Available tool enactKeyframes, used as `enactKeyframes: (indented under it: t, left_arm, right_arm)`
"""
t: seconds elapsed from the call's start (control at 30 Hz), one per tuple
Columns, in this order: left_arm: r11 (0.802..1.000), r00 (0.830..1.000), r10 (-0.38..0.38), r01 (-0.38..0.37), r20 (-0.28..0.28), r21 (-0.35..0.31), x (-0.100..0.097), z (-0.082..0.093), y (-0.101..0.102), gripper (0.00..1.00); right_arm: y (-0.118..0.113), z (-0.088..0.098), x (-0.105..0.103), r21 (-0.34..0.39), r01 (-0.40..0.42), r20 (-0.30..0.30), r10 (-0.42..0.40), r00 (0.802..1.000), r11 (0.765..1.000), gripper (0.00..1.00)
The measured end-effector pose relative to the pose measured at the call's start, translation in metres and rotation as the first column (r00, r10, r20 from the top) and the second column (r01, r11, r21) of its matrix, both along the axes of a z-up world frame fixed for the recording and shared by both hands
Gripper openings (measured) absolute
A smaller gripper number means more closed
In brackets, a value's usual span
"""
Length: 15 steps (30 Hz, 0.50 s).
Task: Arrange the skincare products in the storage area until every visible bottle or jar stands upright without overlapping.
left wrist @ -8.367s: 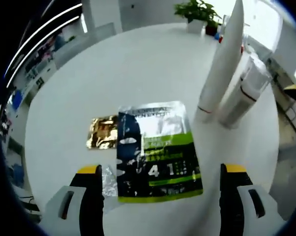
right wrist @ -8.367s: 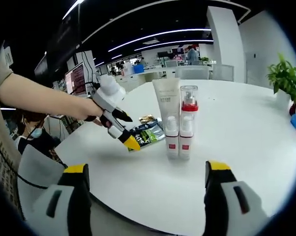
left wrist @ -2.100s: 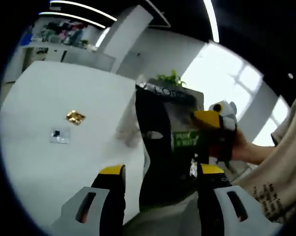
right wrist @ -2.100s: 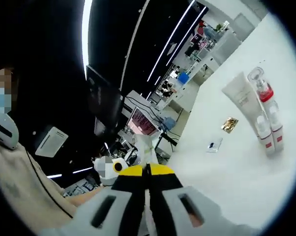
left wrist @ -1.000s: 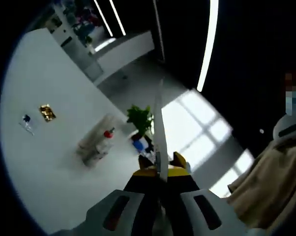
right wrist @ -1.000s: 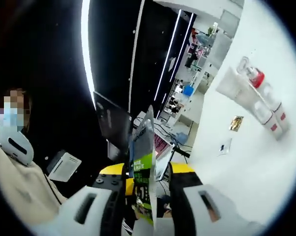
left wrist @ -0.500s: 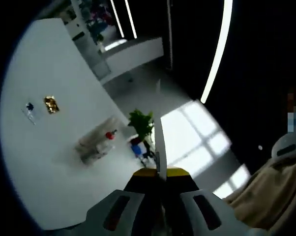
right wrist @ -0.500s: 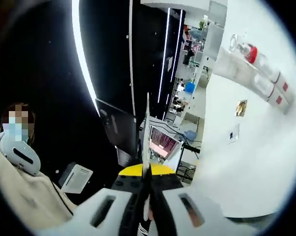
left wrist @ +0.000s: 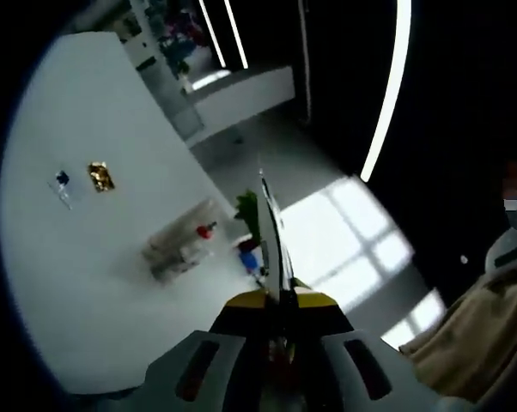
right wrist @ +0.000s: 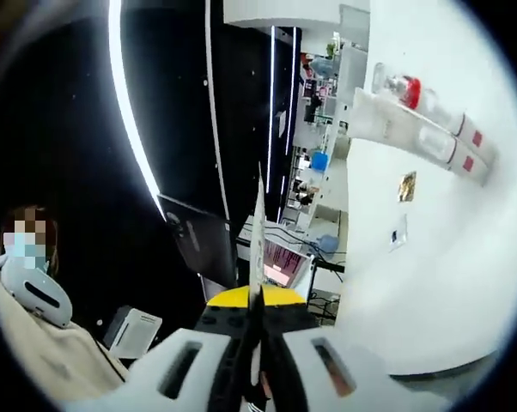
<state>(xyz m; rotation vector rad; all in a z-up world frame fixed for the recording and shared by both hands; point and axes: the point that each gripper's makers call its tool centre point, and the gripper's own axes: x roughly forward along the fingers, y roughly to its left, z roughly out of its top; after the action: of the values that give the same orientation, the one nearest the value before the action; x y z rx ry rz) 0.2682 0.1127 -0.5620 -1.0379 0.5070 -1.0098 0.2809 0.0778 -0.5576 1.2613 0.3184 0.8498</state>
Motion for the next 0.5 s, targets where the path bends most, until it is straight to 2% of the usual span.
enactKeyframes:
  t: [0.13, 0.2, 0.3, 0.33, 0.4, 0.5]
  left_arm:
    - [1.0, 0.999, 0.009, -0.01, -0.034, -0.023, -0.001, -0.002, 0.003, 0.0]
    - [0.999, 0.998, 0.021, -0.023, -0.056, -0.028, 0.0, -0.004, 0.003, 0.0]
    - [0.998, 0.996, 0.03, -0.035, -0.084, -0.057, 0.002, -0.004, 0.004, 0.0]
    - [0.997, 0.996, 0.032, -0.037, -0.086, -0.061, 0.002, -0.004, 0.003, 0.0]
    - [0.996, 0.995, 0.031, -0.038, -0.091, -0.076, 0.004, -0.002, 0.003, 0.0]
    - [0.996, 0.993, 0.054, -0.061, -0.102, -0.06, 0.01, -0.007, 0.004, 0.0]
  right_arm:
    - [0.003, -0.012, 0.002, -0.066, -0.006, -0.034, 0.003, 0.999, 0.998, 0.02]
    - [0.004, -0.014, 0.004, -0.093, -0.006, -0.032, 0.003, 0.999, 0.996, 0.03]
    - [0.004, -0.013, 0.005, -0.146, 0.003, 0.007, -0.002, 1.0, 0.989, 0.04]
    - [0.002, -0.013, 0.007, -0.191, 0.025, 0.06, -0.014, 0.998, 0.981, 0.06]
    - [0.001, -0.012, 0.008, -0.232, 0.042, 0.1, -0.019, 0.995, 0.972, 0.09]
    - [0.0, -0.011, 0.009, -0.218, 0.041, 0.086, -0.023, 0.996, 0.975, 0.2]
